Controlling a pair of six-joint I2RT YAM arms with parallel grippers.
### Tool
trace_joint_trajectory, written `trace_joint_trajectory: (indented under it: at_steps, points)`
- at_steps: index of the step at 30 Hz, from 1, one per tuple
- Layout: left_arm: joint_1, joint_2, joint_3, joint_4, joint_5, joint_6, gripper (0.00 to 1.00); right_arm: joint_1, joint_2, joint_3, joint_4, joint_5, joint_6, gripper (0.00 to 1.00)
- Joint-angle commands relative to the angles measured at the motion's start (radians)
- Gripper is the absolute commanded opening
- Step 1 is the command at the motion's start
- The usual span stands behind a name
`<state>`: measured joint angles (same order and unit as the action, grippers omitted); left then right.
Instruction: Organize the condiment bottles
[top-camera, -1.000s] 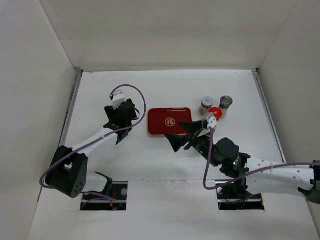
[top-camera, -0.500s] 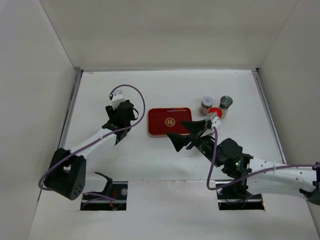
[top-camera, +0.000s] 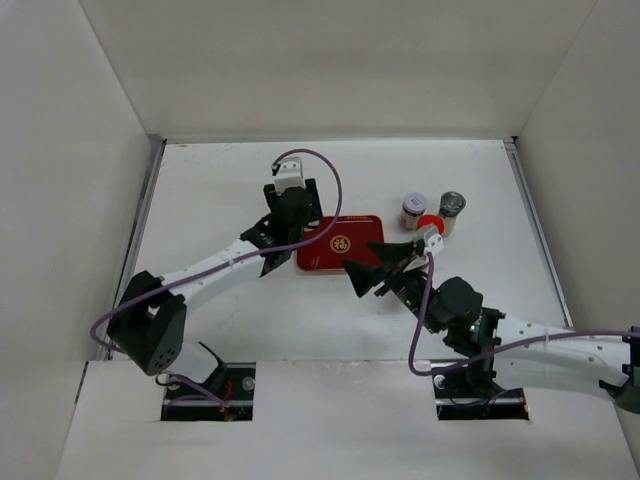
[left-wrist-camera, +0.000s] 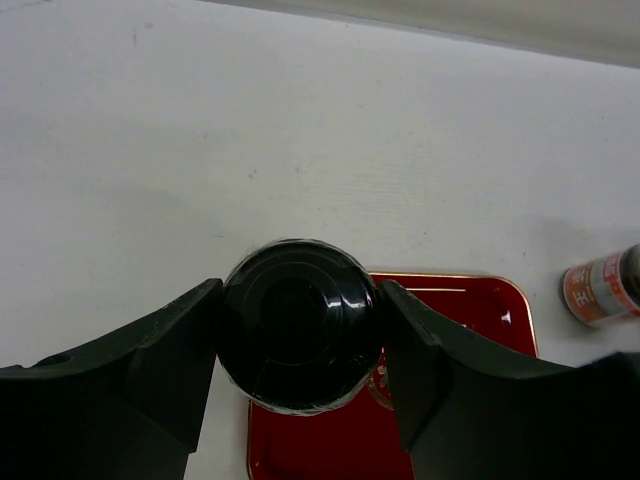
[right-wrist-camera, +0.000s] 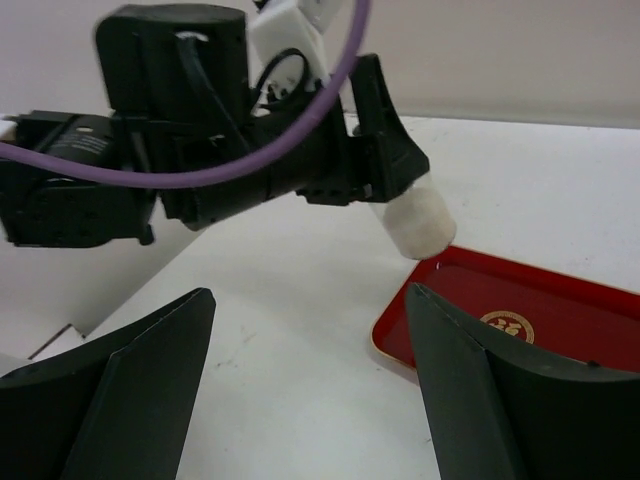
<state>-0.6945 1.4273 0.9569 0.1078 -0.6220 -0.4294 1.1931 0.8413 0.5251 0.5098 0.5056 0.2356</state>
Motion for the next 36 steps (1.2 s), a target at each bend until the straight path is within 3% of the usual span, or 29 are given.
trace_joint_trajectory:
  at_steps: [1, 14, 20, 25, 27, 29, 32, 34, 36]
  points:
    - [0.003, 0.047, 0.068, 0.119, 0.024, 0.007, 0.39, -0.01, -0.036, -0.007, 0.07, 0.027, 0.008, 0.82]
    - [-0.012, 0.212, 0.098, 0.151, 0.036, 0.014, 0.41, -0.028, -0.061, -0.028, 0.085, 0.082, 0.007, 0.85]
    - [-0.027, 0.251, 0.103, 0.168, -0.002, 0.046, 0.51, -0.034, -0.057, -0.025, 0.082, 0.082, 0.01, 0.91]
    - [-0.043, 0.251, 0.095, 0.174, -0.042, 0.063, 0.66, -0.036, -0.08, -0.011, 0.064, 0.085, 0.007, 0.91]
    - [-0.046, 0.245, 0.095, 0.17, -0.059, 0.064, 0.71, -0.036, -0.09, 0.01, 0.036, 0.091, 0.01, 0.79]
    - [-0.05, 0.236, 0.094, 0.17, -0.071, 0.069, 0.76, -0.034, -0.09, 0.041, -0.006, 0.103, 0.017, 0.55]
    - [-0.056, 0.223, 0.088, 0.173, -0.073, 0.073, 0.84, -0.034, -0.088, 0.081, -0.063, 0.123, 0.027, 0.3]
    - [-0.066, 0.197, 0.077, 0.174, -0.073, 0.073, 0.87, -0.03, -0.093, 0.113, -0.109, 0.155, 0.027, 0.24]
    - [-0.073, 0.151, 0.053, 0.193, -0.073, 0.072, 0.87, -0.03, -0.099, 0.147, -0.161, 0.204, 0.024, 0.24]
